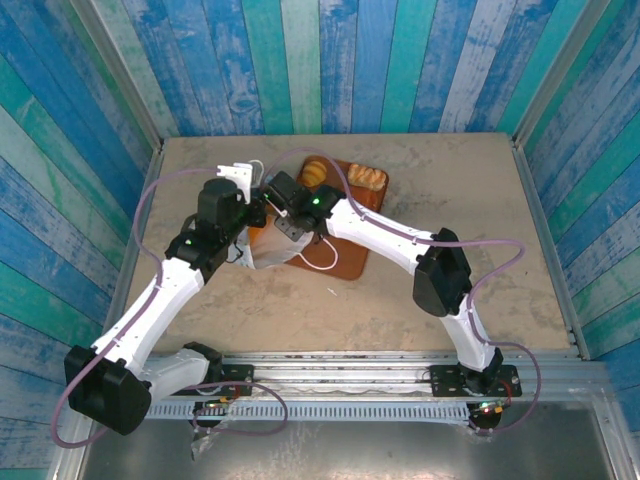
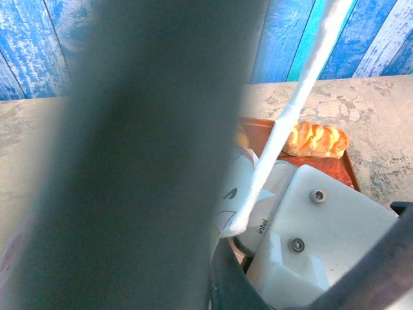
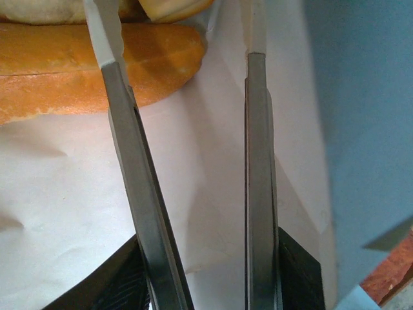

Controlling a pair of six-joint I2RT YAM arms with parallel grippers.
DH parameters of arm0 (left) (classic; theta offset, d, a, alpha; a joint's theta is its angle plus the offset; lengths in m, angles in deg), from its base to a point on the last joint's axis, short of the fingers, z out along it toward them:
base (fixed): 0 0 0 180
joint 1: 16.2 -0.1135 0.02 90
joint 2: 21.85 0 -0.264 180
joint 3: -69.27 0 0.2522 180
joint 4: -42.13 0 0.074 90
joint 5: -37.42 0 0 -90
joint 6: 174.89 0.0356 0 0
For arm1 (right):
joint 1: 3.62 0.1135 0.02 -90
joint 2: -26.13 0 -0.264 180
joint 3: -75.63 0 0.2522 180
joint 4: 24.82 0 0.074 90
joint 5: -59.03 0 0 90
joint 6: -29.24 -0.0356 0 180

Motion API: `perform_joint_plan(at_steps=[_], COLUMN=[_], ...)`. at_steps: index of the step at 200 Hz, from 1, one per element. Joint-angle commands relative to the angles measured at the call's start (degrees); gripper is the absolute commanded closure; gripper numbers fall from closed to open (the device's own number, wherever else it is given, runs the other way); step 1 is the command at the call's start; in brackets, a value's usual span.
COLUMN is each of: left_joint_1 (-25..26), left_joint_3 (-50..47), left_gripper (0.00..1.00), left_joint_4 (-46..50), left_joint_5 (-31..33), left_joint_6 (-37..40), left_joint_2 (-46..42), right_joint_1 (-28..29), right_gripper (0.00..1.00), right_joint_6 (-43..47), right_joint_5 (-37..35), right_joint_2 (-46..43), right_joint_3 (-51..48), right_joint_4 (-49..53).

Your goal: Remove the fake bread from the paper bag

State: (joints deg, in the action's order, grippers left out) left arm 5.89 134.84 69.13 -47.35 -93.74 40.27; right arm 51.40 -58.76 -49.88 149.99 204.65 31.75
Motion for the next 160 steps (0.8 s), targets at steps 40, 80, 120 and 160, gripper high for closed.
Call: perform_joint_plan(at_steps=[40,80,120,160], left_joint_1=[1.3,1.3,1.3,1.3], left_joint_3=[2.6,2.4,2.6,3.5], left_gripper=[0.98,0.97,0.97,0.96], left_joint_4=[-1.8,-2.0,-2.1,-1.9], left_joint_5=[-5.2,-3.2,0.2,4.4], left_joint_6=[0.5,-0.2,-2.1,-4.2], left_joint_2=[-0.6,-0.3,0.2,1.3], right_joint_1=[0.8,0.9,1.2,2.0], right_gripper=[0.66,0.78,0.86,0.97], right_joint_6=[0.6,-0.1,-0.2,-1.1], right_joint_5=[-0.8,-1.1,-1.0,-1.2], right_joint_2=[3.1,1.2,-1.9,-7.2], right_joint_3=[1.6,0.5,-2.0,-6.3], right_joint_4=[0.6,0.6,0.5,0.5])
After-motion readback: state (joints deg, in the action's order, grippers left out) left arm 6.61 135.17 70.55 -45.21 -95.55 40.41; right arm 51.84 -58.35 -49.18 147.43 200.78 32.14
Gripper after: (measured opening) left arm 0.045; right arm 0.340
